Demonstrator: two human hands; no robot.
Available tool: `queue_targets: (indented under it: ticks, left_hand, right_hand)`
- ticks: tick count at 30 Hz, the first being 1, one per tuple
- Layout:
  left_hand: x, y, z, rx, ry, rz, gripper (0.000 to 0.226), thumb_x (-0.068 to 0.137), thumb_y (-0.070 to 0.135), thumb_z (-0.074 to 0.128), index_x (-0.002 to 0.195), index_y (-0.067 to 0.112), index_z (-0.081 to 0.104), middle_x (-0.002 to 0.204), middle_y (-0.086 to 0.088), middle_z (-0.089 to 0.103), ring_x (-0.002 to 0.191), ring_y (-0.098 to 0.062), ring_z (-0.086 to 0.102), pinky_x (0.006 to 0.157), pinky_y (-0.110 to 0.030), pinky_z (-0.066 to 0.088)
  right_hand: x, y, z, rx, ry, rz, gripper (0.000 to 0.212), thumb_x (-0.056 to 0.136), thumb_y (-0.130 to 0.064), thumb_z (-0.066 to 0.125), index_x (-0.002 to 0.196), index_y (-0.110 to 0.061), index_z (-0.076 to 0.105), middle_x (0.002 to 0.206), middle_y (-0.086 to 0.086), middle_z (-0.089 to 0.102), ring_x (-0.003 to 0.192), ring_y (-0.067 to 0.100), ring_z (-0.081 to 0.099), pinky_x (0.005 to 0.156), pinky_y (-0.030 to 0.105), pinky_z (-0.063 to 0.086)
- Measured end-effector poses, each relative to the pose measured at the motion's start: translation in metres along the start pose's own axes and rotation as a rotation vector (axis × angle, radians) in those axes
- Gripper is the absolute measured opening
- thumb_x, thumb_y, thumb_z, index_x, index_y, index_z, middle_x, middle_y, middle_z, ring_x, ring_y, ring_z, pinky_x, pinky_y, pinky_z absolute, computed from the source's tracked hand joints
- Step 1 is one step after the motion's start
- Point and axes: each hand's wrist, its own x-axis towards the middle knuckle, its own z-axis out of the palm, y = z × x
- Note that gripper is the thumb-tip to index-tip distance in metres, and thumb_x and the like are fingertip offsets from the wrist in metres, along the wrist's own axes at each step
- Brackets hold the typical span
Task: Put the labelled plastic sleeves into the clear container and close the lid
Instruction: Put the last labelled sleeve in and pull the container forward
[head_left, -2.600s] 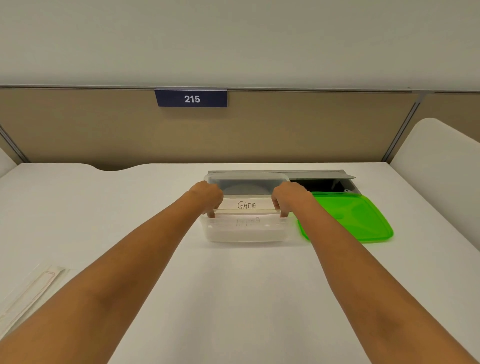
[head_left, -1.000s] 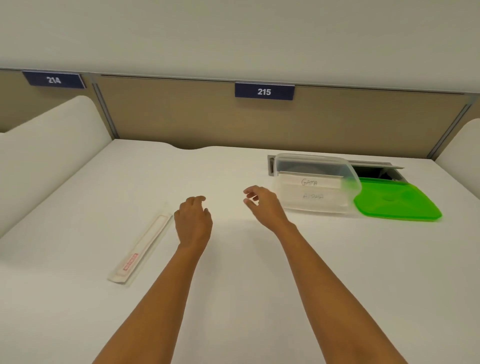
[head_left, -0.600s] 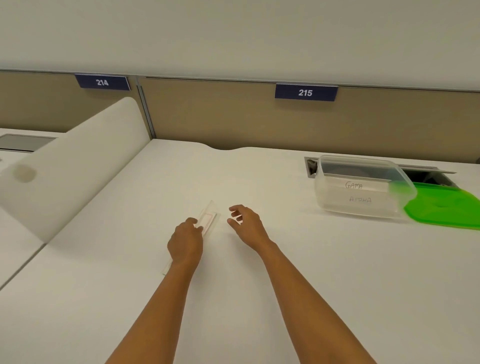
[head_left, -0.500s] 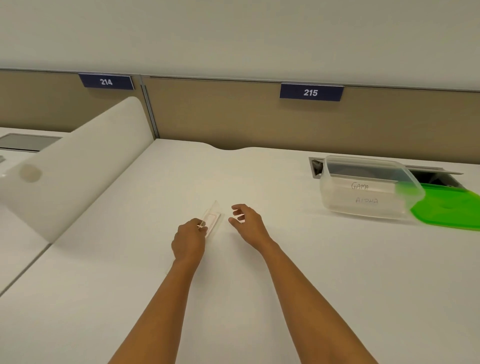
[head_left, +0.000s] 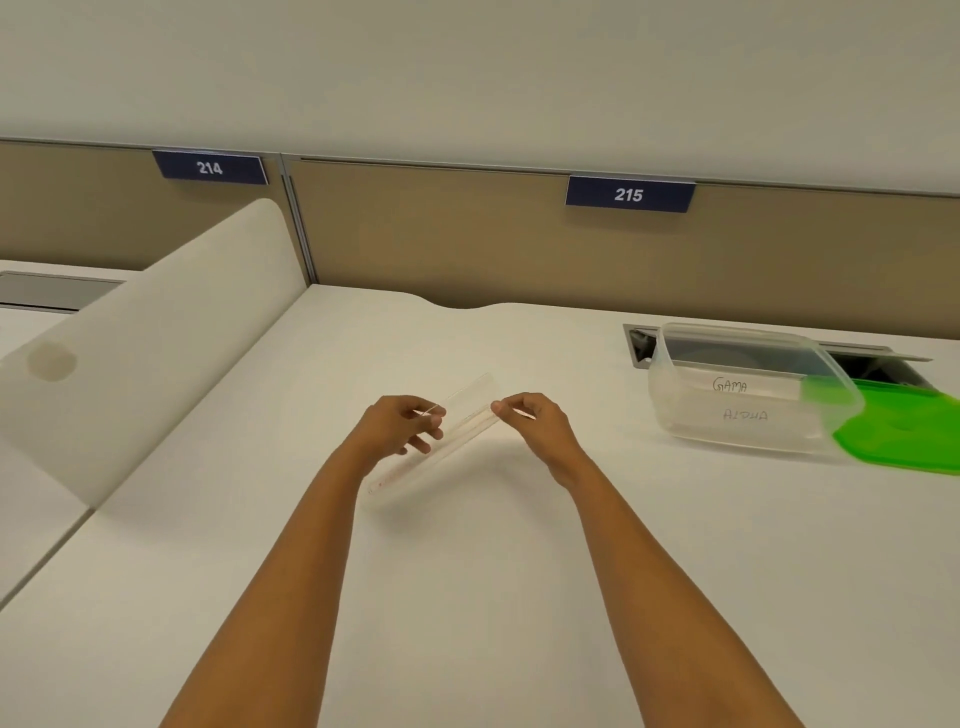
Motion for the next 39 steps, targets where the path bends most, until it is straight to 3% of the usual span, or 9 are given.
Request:
queue_targets:
  ticks: [4,6,10,15,19,24,30,36,39]
  left_hand:
    - [0.009,0.011,0.006,0.078,0.151,0.097,0.026,0.091,0.024,0.06,0.114,0.015,0.067,0.105,-0.002,0.068,0.085,-0.015,0.061,0.066,-0.018,0.042]
    - [0.012,0.011,0.011,0.07,0.263,0.125,0.029,0.09,0.027,0.061,0.118,0.018,0.064,0.119,-0.002,0.064,0.102,-0.018,0.059,0.081,-0.023,0.044]
    - [0.014,0.011,0.026,-0.146,0.423,0.117,0.05,0.087,0.035,0.063,0.133,0.022,0.049,0.139,-0.005,0.048,0.125,-0.024,0.048,0.096,-0.031,0.04]
    - [0.015,0.027,0.051,-0.356,0.28,0.139,0.065,0.086,0.045,0.061,0.142,0.028,0.035,0.132,-0.006,0.055,0.118,-0.023,0.053,0.103,-0.039,0.044]
    - [0.015,0.049,0.071,-0.329,0.26,0.222,0.072,0.083,0.041,0.066,0.145,0.033,0.03,0.114,-0.001,0.061,0.108,-0.015,0.054,0.088,-0.025,0.038]
    - [0.016,0.078,0.097,-0.355,0.253,0.305,0.032,0.085,0.027,0.067,0.117,0.027,0.065,0.105,-0.005,0.066,0.094,-0.015,0.058,0.069,-0.015,0.043]
    - [0.017,0.112,0.132,-0.465,0.23,0.322,0.012,0.084,0.02,0.068,0.092,0.029,0.068,0.086,0.001,0.071,0.088,-0.014,0.059,0.075,-0.022,0.042]
    - [0.023,0.136,0.166,-0.524,0.209,0.298,0.019,0.087,0.019,0.065,0.106,0.022,0.063,0.098,-0.012,0.065,0.086,-0.016,0.055,0.067,-0.018,0.042]
    - [0.026,0.146,0.183,-0.542,0.228,0.264,0.027,0.087,0.02,0.065,0.114,0.019,0.06,0.101,-0.012,0.062,0.091,-0.019,0.054,0.069,-0.02,0.043]
  right_hand:
    - [0.006,-0.012,-0.022,0.093,0.07,0.018,0.018,0.088,-0.031,0.065,0.088,-0.013,0.062,0.094,0.005,0.069,0.081,0.014,0.068,0.089,0.028,0.054]
    - [0.009,-0.017,-0.036,0.154,0.108,0.051,0.018,0.089,-0.028,0.063,0.086,-0.011,0.061,0.082,0.006,0.072,0.076,0.014,0.071,0.093,0.029,0.054]
    - [0.009,-0.025,-0.07,0.293,0.149,0.114,0.018,0.089,-0.024,0.063,0.082,-0.007,0.062,0.077,0.006,0.071,0.073,0.012,0.071,0.087,0.024,0.055]
    - [0.003,-0.035,-0.104,0.405,0.251,0.229,0.016,0.086,-0.021,0.067,0.083,-0.005,0.063,0.071,0.006,0.071,0.065,0.012,0.069,0.078,0.017,0.056]
    - [-0.004,-0.033,-0.132,0.35,0.36,0.199,0.023,0.083,-0.026,0.072,0.075,-0.006,0.065,0.071,0.005,0.067,0.066,0.016,0.066,0.079,0.02,0.057]
    - [-0.015,-0.03,-0.171,-0.029,0.471,0.096,0.049,0.082,-0.048,0.066,0.079,0.0,0.069,0.07,0.003,0.063,0.07,0.016,0.058,0.081,0.033,0.053]
    - [-0.024,-0.03,-0.218,-0.269,0.514,0.086,0.044,0.08,-0.055,0.064,0.081,-0.012,0.062,0.084,0.002,0.063,0.084,0.02,0.058,0.081,0.036,0.05]
    - [-0.032,-0.025,-0.259,-0.186,0.496,-0.007,0.049,0.08,-0.045,0.069,0.116,-0.016,0.053,0.074,-0.005,0.056,0.077,0.015,0.056,0.059,0.02,0.044]
    - [-0.034,-0.019,-0.282,-0.032,0.352,-0.047,0.045,0.085,-0.03,0.069,0.125,-0.015,0.054,0.085,0.003,0.06,0.089,0.02,0.061,0.076,0.031,0.052]
